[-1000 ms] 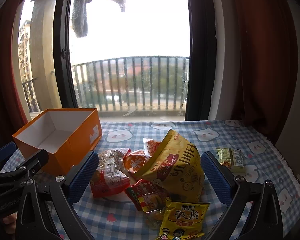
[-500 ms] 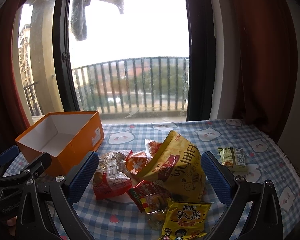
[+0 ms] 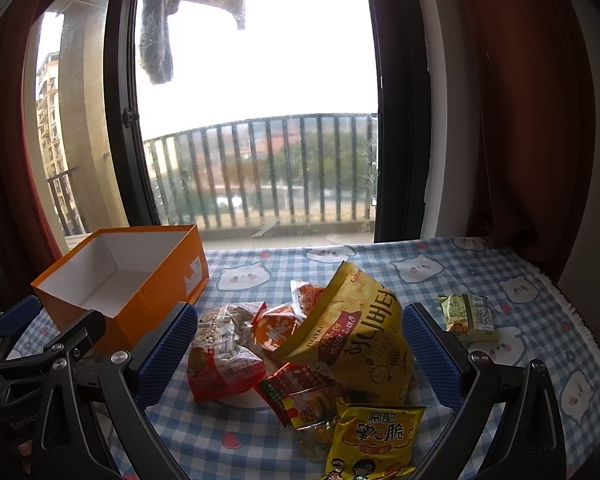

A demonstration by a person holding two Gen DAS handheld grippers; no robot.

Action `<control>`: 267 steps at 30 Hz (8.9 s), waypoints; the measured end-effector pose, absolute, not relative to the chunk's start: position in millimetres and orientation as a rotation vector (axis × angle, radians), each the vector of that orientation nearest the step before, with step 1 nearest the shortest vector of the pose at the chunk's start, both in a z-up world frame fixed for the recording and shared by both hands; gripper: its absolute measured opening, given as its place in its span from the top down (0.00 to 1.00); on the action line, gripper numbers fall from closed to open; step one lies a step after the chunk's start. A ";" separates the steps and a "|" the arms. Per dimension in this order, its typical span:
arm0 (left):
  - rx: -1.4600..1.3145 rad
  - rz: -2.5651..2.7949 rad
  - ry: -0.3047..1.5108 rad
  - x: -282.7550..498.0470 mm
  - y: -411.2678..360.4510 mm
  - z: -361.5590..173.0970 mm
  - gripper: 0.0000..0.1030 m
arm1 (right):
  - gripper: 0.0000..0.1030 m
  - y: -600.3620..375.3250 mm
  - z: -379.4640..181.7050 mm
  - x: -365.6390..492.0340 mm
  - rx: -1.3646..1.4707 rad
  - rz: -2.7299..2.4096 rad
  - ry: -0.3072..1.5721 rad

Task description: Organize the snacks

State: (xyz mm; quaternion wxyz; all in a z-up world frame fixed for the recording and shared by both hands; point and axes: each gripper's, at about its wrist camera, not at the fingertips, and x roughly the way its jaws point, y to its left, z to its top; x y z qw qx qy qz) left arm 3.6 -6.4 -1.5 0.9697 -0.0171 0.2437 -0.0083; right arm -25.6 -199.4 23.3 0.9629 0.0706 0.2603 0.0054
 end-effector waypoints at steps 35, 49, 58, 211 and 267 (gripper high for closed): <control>-0.030 -0.014 0.493 5.1 -7.1 -0.4 0.01 | 0.00 -200.0 21.1 -25.5 0.157 0.018 0.525; -0.047 -0.048 0.524 5.7 -19.1 -15.4 0.01 | 0.00 -212.1 16.4 -31.1 0.173 -0.010 0.531; 0.011 -0.098 0.564 4.5 -49.0 -40.3 0.04 | 0.00 -229.2 -14.1 -30.2 0.193 -0.023 0.593; -0.062 -0.088 0.481 101.0 67.3 26.9 0.72 | 0.24 -45.0 59.2 119.0 0.152 0.242 0.496; -0.072 0.016 0.742 143.3 86.5 -1.2 0.17 | 0.09 -13.6 24.7 191.7 0.178 0.293 0.841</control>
